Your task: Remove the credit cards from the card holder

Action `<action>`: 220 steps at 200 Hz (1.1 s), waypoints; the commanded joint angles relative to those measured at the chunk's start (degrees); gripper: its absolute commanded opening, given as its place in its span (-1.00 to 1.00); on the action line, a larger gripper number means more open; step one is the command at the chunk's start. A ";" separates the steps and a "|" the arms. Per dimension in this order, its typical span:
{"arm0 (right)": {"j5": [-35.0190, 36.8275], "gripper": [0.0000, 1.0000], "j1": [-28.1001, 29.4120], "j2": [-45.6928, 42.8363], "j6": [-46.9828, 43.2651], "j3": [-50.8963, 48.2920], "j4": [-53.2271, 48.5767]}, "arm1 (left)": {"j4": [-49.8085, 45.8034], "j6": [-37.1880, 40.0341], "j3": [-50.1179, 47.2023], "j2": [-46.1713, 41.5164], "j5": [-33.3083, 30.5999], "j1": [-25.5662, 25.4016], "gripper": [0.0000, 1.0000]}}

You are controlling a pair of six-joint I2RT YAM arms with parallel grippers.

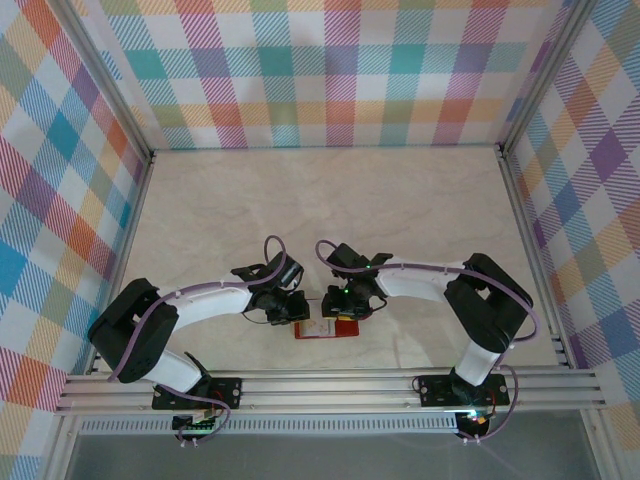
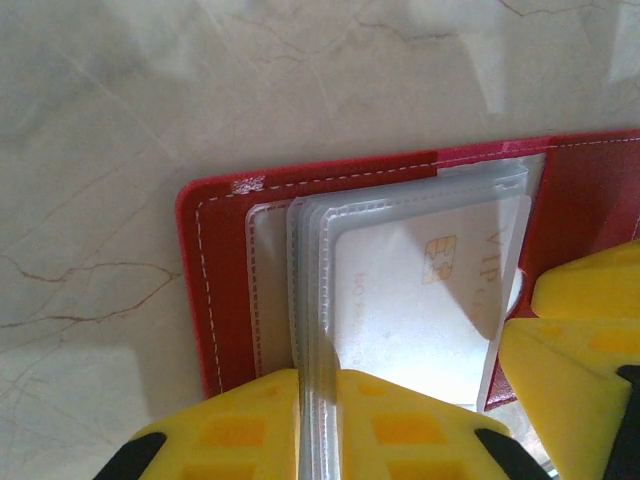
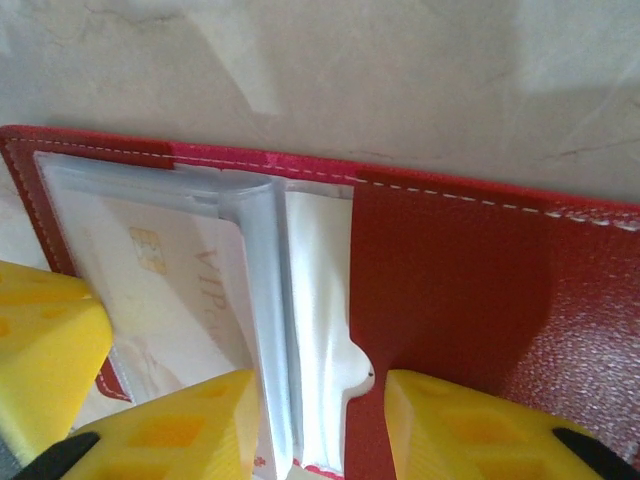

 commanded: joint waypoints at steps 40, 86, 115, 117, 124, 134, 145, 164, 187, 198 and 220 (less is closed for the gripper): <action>3.89 -0.18 2.48 3.82 1.16 2.64 -3.04 | -2.35 0.60 -1.90 1.39 -1.44 -0.18 -0.70; 4.60 -0.14 3.22 4.64 1.16 3.37 -3.83 | -2.49 0.67 -1.98 1.26 -1.44 -0.21 -0.70; 5.14 -0.16 3.36 5.02 1.14 3.31 -4.45 | -2.79 0.74 -1.89 1.13 -1.77 -0.19 -0.70; 5.22 -0.15 3.36 5.06 1.18 3.29 -4.48 | -2.84 0.74 -1.89 1.07 -1.74 -0.24 -0.70; 5.39 -0.17 3.36 5.01 1.20 3.13 -4.57 | -2.85 0.70 -1.98 1.02 -1.75 -0.22 -0.70; 5.58 -0.21 3.35 4.86 1.25 3.02 -4.58 | -2.85 0.67 -2.02 0.99 -1.83 -0.19 -0.70; 5.84 -0.26 3.36 4.69 1.29 2.85 -4.67 | -2.99 0.66 -2.11 0.93 -1.87 -0.23 -0.70; 6.42 -0.33 3.36 4.27 1.20 2.76 -5.02 | -3.05 0.67 -2.12 0.79 -1.97 -0.25 -0.70; 6.89 -0.38 3.36 3.64 1.18 2.67 -5.28 | -3.38 0.81 -1.87 0.81 -2.05 -0.20 -0.71; 7.07 -0.41 3.40 3.10 1.17 2.67 -5.41 | -3.40 0.83 -1.75 0.92 -2.13 -0.21 -0.71; 7.41 -0.47 3.36 1.97 1.18 2.76 -5.77 | -3.39 0.82 -1.56 1.08 -1.98 -0.19 -0.72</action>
